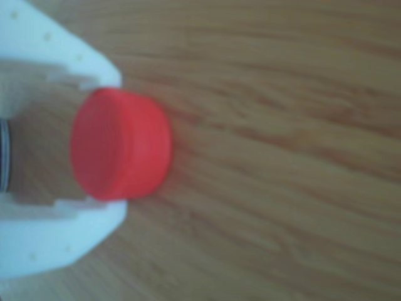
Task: Grasp a red cap and put it in the cup.
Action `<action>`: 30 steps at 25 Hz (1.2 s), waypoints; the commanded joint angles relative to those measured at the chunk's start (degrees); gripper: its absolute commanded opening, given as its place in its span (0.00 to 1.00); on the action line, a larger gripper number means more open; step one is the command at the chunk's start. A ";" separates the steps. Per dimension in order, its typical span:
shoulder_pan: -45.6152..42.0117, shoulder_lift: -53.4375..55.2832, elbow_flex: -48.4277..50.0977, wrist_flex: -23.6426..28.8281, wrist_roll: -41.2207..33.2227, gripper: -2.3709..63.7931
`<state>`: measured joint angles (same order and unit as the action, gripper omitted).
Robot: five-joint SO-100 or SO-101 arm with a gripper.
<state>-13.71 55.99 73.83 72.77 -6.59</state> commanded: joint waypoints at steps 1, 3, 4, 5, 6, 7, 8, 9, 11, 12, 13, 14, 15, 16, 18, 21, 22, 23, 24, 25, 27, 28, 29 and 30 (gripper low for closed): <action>0.79 0.44 0.00 0.00 0.70 0.03; 1.58 0.62 -0.62 0.00 0.70 0.03; 2.11 0.62 -1.58 0.53 0.70 0.03; 2.90 0.62 -2.46 0.88 0.70 0.03; 3.60 0.62 -3.08 1.05 0.70 0.03; 4.04 0.70 -3.78 1.67 0.70 0.03; 4.22 0.88 -4.66 2.46 0.70 0.03; 4.39 1.58 -5.19 3.34 0.70 0.03; 4.92 4.13 -5.45 3.87 0.70 0.03; 5.27 5.54 -5.36 4.04 0.70 0.03; 5.63 6.94 -5.10 4.04 0.70 0.03; 5.80 8.26 -4.83 4.13 0.70 0.03; 6.15 9.49 -4.57 4.22 0.70 0.03; 6.59 10.63 -4.39 4.92 0.70 0.03; 7.21 12.92 -4.13 5.63 0.62 0.03; 8.26 16.35 -4.04 5.80 0.62 0.03; 8.44 17.49 -4.04 6.15 0.62 0.03; 8.88 18.81 -4.13 6.77 0.53 0.03; 9.32 20.13 -4.13 6.94 0.44 0.03; 10.11 21.80 -4.13 6.94 0.44 0.03; 12.04 25.75 -4.13 6.94 0.44 0.03; 13.01 27.95 -4.04 6.94 0.35 0.03; 13.97 30.32 -4.04 6.94 0.35 0.03; 14.85 32.78 -4.04 6.94 0.35 0.03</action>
<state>-0.09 79.72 71.10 80.07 -6.06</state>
